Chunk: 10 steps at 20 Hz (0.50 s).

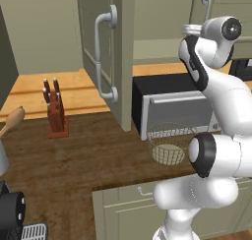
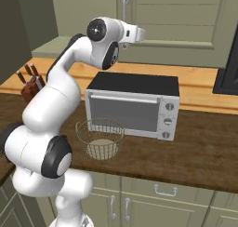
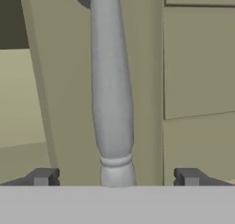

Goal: Open the cabinet, pick up the bread from the cabinet and place it in the basket. Then move the basket to the dining counter.

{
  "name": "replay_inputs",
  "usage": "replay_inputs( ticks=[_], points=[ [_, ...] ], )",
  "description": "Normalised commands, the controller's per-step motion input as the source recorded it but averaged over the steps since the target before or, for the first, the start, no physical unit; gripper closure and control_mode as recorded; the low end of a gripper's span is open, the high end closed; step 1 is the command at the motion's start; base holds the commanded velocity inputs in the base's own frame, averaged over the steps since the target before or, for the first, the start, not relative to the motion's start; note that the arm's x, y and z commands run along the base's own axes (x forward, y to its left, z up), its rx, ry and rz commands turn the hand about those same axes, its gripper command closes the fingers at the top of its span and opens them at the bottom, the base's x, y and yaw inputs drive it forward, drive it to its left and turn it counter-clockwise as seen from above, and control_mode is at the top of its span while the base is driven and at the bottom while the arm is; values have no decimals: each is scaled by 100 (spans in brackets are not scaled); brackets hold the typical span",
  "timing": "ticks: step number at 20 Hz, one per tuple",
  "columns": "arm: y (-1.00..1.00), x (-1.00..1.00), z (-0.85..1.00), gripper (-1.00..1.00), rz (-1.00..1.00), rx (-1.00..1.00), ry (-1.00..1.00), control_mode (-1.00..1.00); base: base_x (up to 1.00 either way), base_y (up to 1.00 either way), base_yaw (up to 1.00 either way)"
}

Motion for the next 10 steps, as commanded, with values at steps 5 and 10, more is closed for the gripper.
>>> replay_inputs(
  ticks=[5,10],
  points=[
    [-3,5,0,100,-1,0,0,-100,0,0,0],
    [-11,-48,1,100,-4,0,-4,-100,0,0,0]
  ],
)
